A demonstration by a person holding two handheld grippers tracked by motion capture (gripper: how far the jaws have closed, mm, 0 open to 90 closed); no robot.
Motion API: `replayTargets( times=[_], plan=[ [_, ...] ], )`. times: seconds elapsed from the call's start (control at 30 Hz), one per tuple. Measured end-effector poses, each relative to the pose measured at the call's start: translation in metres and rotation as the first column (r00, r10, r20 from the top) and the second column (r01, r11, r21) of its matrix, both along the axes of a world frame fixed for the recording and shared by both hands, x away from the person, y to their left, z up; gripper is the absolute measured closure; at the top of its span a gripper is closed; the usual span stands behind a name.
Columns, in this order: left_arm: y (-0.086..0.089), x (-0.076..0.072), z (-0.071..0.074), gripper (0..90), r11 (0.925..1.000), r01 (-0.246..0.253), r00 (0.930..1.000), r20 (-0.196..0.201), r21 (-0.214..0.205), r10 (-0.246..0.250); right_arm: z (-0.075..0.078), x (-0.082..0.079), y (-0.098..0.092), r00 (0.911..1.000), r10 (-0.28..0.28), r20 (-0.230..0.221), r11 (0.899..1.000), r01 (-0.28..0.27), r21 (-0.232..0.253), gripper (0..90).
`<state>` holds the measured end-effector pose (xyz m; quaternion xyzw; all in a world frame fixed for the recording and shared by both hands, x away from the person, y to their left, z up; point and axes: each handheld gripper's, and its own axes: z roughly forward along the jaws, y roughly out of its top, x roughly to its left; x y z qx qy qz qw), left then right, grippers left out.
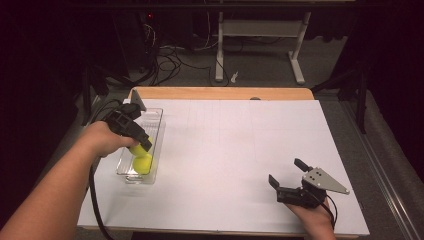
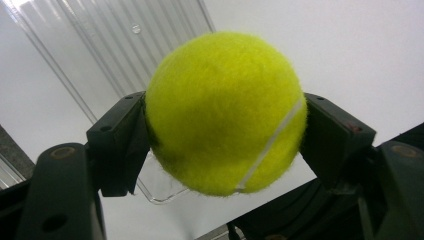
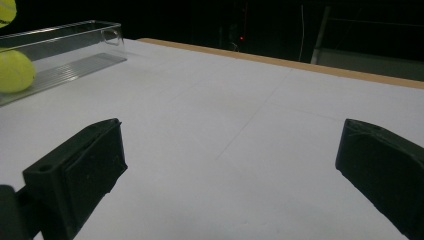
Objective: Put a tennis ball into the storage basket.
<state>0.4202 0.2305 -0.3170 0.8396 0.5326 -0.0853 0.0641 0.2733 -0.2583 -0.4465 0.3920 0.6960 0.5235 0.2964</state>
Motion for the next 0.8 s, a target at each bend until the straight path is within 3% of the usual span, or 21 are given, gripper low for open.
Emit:
replayTargets(
  times=[0.33, 0.8],
  plan=[
    [0.013, 0.008, -0.003, 27.2, 0.9988, -0.047, 0.9989, -0.006, 0.017, 0.047, 0.000, 0.000, 0.000, 1.0000, 0.001, -0.001, 1.000, -0.001, 0.001, 0.2],
    [0.008, 0.023, -0.004, 27.2, 0.9979, -0.062, 0.9981, -0.006, 0.019, 0.062, 0.000, 0.000, -0.001, 1.0000, 0.001, 0.000, 1.000, -0.001, 0.002, 0.2]
  ],
)
